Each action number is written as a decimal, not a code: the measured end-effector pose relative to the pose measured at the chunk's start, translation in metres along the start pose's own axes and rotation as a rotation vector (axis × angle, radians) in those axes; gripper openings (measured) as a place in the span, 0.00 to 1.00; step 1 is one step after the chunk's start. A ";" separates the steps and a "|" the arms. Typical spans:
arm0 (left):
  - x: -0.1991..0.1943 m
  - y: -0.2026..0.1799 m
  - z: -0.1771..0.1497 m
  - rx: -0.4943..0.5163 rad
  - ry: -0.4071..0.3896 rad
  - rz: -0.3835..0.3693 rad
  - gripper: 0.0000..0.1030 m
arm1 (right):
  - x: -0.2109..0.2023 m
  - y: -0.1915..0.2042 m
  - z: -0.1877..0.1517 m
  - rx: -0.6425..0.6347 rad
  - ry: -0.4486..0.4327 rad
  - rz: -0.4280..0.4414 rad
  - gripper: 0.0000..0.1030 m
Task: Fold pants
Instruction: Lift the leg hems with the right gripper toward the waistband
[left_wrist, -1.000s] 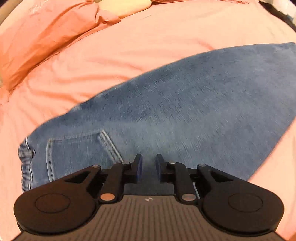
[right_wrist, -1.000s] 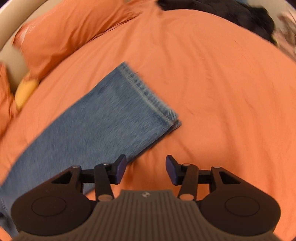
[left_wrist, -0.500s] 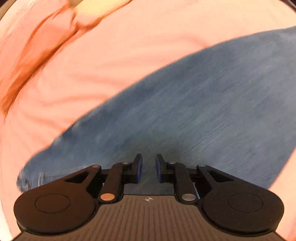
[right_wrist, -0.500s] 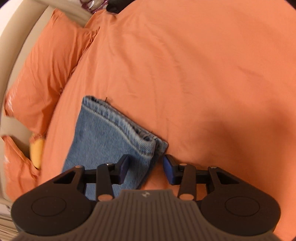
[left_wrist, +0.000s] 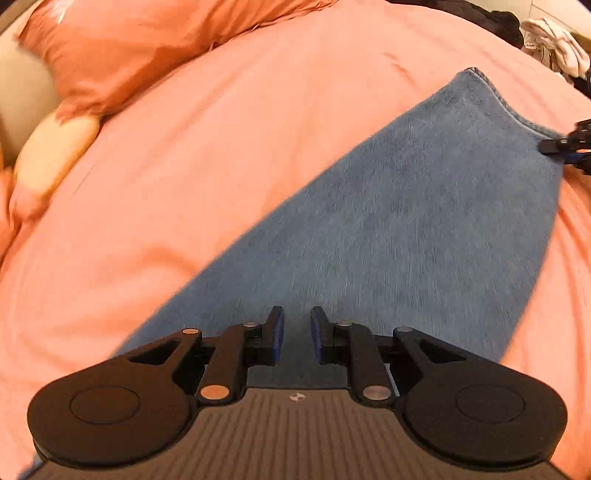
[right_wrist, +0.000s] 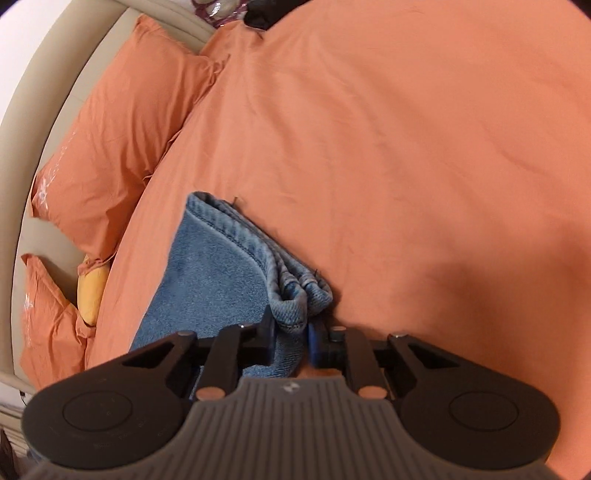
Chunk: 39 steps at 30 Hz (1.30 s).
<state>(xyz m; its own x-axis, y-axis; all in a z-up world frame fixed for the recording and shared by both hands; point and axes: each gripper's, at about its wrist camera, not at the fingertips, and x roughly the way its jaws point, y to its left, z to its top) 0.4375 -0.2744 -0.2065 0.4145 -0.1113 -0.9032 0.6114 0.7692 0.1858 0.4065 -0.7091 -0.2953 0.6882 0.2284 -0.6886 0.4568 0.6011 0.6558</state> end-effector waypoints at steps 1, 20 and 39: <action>0.007 -0.002 0.006 0.001 -0.002 0.001 0.21 | -0.002 0.003 0.001 -0.019 -0.002 0.002 0.09; 0.023 -0.010 0.036 -0.090 0.002 -0.032 0.19 | -0.041 0.053 0.007 -0.265 -0.032 0.022 0.07; 0.006 -0.042 -0.042 -0.148 0.028 -0.183 0.18 | -0.101 0.142 -0.029 -0.521 -0.112 0.016 0.07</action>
<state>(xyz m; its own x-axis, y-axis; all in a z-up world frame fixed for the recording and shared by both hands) 0.3860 -0.2805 -0.2362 0.2857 -0.2420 -0.9273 0.5686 0.8217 -0.0392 0.3857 -0.6248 -0.1417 0.7619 0.1746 -0.6238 0.1246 0.9055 0.4056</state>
